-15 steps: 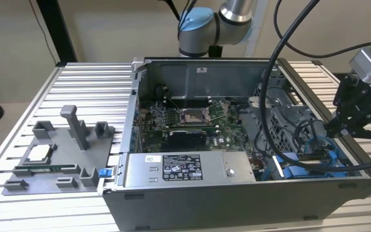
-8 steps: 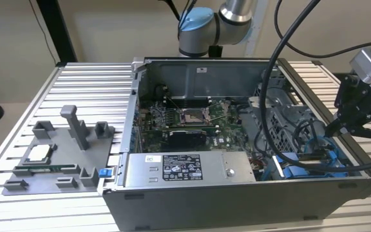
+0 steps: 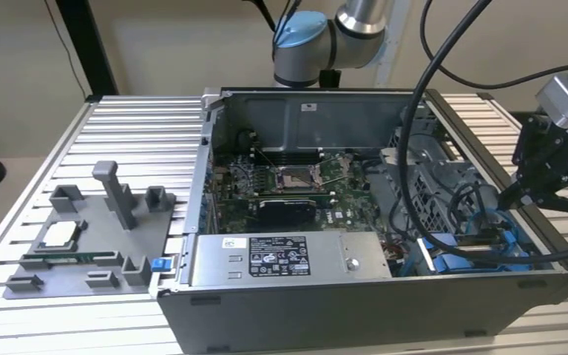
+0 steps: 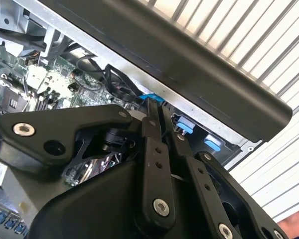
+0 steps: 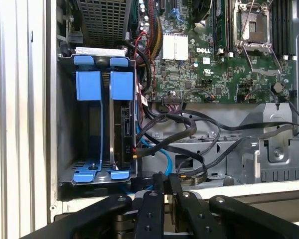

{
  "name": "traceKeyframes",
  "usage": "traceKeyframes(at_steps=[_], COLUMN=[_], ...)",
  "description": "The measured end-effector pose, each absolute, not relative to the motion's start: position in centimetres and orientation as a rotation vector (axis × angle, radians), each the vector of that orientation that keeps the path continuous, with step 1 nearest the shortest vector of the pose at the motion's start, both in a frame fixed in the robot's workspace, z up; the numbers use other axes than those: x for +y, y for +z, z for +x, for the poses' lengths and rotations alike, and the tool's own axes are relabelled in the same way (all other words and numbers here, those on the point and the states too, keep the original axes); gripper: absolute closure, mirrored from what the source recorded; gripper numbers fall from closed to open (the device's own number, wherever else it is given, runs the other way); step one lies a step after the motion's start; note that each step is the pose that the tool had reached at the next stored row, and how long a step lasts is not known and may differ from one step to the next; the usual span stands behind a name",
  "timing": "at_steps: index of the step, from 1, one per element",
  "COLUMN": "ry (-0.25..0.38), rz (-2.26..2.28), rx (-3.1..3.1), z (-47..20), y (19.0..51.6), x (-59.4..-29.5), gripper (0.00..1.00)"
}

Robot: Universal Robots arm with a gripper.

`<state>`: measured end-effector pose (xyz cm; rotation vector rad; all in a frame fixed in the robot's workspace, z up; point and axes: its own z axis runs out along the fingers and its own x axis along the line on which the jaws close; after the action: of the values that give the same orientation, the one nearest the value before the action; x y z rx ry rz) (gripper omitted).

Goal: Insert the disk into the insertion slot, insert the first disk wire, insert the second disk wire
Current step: 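Insert the second disk wire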

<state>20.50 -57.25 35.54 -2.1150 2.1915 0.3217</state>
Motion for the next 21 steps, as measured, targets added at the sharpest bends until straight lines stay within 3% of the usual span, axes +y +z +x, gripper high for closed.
traceKeyframes(at_steps=[19,20,21], ry=[0.325,0.319,0.312], rz=[-2.122,-2.126,-2.131], rx=[2.196,2.199,2.201], z=[19.3,19.3,19.3], y=[38.4,38.4,38.3], x=[-57.3,-57.3,-57.3], gripper=[1.00,0.00,0.00])
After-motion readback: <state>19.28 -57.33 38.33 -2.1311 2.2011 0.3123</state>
